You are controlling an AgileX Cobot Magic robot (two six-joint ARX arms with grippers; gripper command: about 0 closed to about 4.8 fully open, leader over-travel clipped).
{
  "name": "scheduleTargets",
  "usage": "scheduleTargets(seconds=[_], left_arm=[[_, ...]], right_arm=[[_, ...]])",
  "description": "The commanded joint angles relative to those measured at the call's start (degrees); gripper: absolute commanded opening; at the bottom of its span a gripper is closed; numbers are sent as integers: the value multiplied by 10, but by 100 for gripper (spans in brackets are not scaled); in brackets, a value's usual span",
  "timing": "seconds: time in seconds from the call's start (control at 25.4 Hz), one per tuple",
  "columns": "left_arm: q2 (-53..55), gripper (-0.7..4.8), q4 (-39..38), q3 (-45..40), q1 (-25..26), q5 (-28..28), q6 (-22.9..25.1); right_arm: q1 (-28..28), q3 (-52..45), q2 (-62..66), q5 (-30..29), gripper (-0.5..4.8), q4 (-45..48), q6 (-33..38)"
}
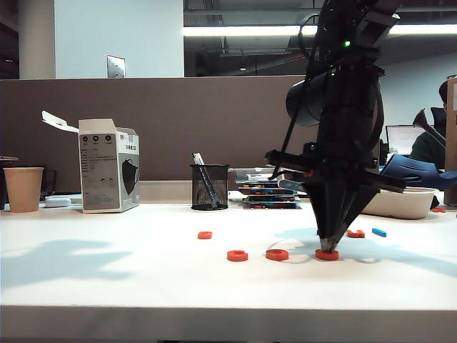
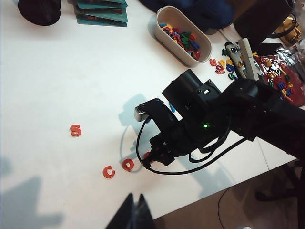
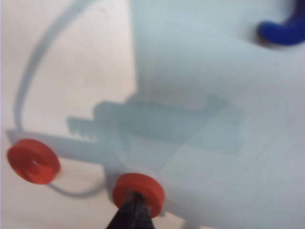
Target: Select the appropriate letters from the row of letter magnets placed on the table to arrange into the word "cool".
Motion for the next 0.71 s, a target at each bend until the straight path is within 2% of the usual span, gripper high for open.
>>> scheduleTargets(seconds=[0.04,0.55,0.71], left_arm=[[-3,-4,3,2,0,-2,2],[-3,-4,3,2,0,-2,2],[-3,-4,3,2,0,-1,2]], right_arm=[[2,-3,3,-3,-2,15,3],[2,-3,-46,0,-2,-15,-9],[-8,-3,-64,121,-1,30,-13]])
